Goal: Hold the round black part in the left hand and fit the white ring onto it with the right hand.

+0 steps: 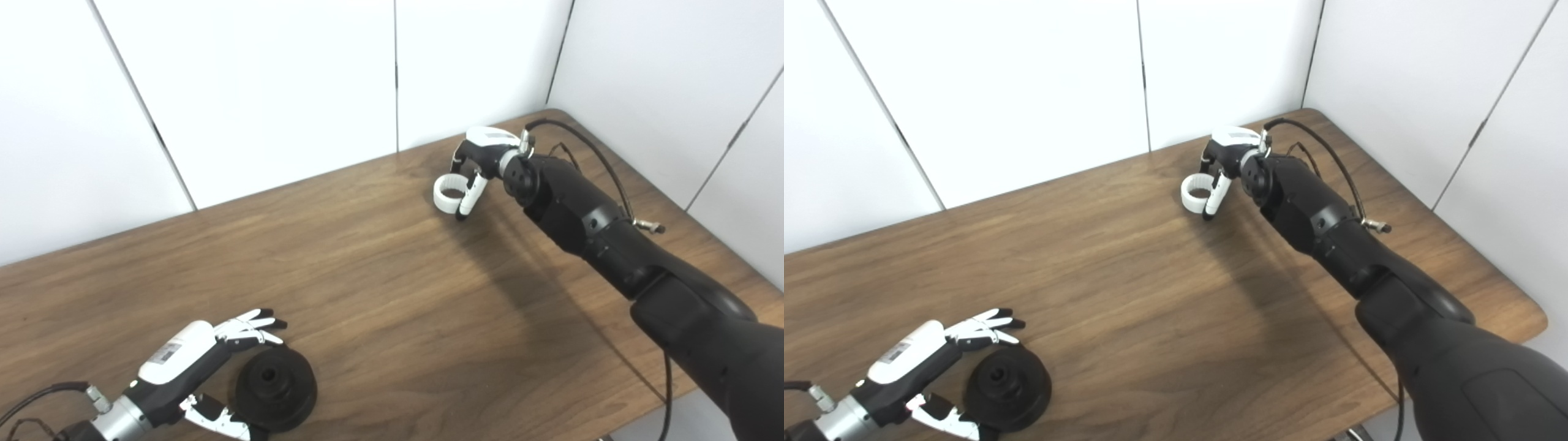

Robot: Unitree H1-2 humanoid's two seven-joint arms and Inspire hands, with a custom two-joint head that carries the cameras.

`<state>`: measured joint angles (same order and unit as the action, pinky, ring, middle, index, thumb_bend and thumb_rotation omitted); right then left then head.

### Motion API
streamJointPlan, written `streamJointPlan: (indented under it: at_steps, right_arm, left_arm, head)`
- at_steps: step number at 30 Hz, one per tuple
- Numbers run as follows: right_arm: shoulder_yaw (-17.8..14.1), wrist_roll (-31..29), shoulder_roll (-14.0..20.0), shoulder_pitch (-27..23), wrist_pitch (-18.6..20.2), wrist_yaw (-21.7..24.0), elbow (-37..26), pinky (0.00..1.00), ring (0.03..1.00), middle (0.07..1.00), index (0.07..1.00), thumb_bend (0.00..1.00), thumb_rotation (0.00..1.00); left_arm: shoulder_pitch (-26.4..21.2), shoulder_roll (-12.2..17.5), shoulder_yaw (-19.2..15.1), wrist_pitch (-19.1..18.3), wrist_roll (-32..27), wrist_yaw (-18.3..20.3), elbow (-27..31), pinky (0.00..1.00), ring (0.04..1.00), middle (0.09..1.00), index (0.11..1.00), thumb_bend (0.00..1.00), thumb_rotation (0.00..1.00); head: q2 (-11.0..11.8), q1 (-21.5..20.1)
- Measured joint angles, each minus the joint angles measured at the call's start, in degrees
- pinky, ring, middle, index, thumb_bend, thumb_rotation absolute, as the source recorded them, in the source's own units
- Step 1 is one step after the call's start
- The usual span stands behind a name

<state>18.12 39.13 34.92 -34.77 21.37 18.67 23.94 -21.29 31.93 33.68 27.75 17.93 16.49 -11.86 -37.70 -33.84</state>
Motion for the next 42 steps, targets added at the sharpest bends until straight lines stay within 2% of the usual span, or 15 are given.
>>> streamJointPlan:
  at_steps: [8,14,17,18,24,28,30,35,38,42]
  right_arm:
    - [0.0,0.0,0.0,0.5,-1.5,-1.5,-0.3,0.80,0.840,0.776,0.483,0.52,0.13]
    - [-0.5,-0.1,0.0,1.2,-2.0,-2.6,-0.7,0.81,0.834,0.766,0.482,0.52,0.13]
    - [-0.7,-0.3,0.0,1.6,-2.6,-3.2,-1.0,0.77,0.814,0.766,0.482,0.52,0.13]
    - [-0.8,-0.4,0.0,1.7,-2.8,-3.2,-1.1,0.76,0.812,0.765,0.482,0.52,0.13]
    - [-2.0,-1.4,0.0,2.6,-3.9,-3.4,-1.9,0.79,0.822,0.762,0.482,0.52,0.13]
    - [-2.3,-1.8,0.3,3.2,-4.2,-3.2,-2.8,0.77,0.808,0.759,0.481,0.52,0.13]
    - [-2.6,-2.2,0.7,3.8,-5.7,-3.2,-3.5,0.77,0.814,0.759,0.482,0.52,0.13]
    - [-3.4,-3.0,2.2,4.3,-7.4,-2.9,-3.9,0.78,0.815,0.754,0.483,0.52,0.13]
    - [-4.0,-3.8,2.7,4.4,-8.1,-2.8,-4.6,0.82,0.816,0.752,0.483,0.52,0.13]
    - [-4.0,-4.0,3.3,4.5,-8.9,-2.6,-5.4,0.80,0.802,0.753,0.484,0.52,0.13]
  left_arm:
    - [0.2,0.0,-0.5,0.0,0.1,0.3,0.2,0.84,0.953,0.889,0.489,0.52,0.07]
    - [0.1,0.0,-0.7,0.0,0.1,0.4,0.3,0.83,0.948,0.890,0.489,0.52,0.07]
    - [0.1,0.0,-0.8,0.0,0.1,0.4,0.3,0.83,0.959,0.895,0.489,0.52,0.07]
    - [0.1,0.0,-0.8,0.0,0.1,0.4,0.3,0.84,0.961,0.896,0.489,0.52,0.07]
    - [-0.4,0.0,-1.0,0.0,0.1,1.8,0.3,0.85,0.967,0.900,0.490,0.52,0.07]
    - [-0.3,-0.2,-1.4,0.0,0.2,2.3,0.4,0.84,0.962,0.901,0.490,0.52,0.07]
    - [-0.2,-0.3,-1.5,0.0,0.5,2.3,0.6,0.84,0.963,0.906,0.490,0.52,0.07]
    - [-0.2,-0.8,-1.6,-0.7,1.7,2.6,1.4,0.86,0.973,0.916,0.490,0.52,0.07]
    - [0.1,-1.0,-1.7,-2.5,2.2,2.9,2.7,0.84,0.965,0.914,0.490,0.52,0.07]
    - [0.1,-2.2,-2.0,-4.1,2.9,3.0,3.1,0.83,0.965,0.911,0.489,0.52,0.07]
  head:
    - [-0.2,-0.2]
    - [-0.5,0.0]
    - [-0.6,0.0]
    - [-1.1,1.1]
    - [-1.9,1.8]
    - [-4.2,7.6]
    - [-4.9,9.8]
    - [-6.3,13.9]
    - [-6.8,16.2]
    - [-7.2,18.2]
